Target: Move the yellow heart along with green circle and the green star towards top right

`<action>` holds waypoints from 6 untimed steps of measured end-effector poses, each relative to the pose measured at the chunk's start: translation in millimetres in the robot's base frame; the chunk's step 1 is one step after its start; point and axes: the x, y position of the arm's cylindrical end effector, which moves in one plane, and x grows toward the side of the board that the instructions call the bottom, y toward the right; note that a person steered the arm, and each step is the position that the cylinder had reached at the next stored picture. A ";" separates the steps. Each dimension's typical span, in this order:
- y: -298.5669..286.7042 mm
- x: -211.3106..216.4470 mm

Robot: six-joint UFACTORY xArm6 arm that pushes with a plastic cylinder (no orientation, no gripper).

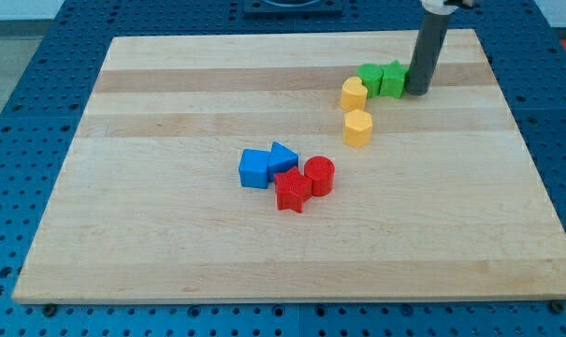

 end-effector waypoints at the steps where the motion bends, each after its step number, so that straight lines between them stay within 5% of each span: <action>1: -1.2 75.0; 3: -65.9 169.0; 5: -128.7 143.8; 6: -128.8 93.7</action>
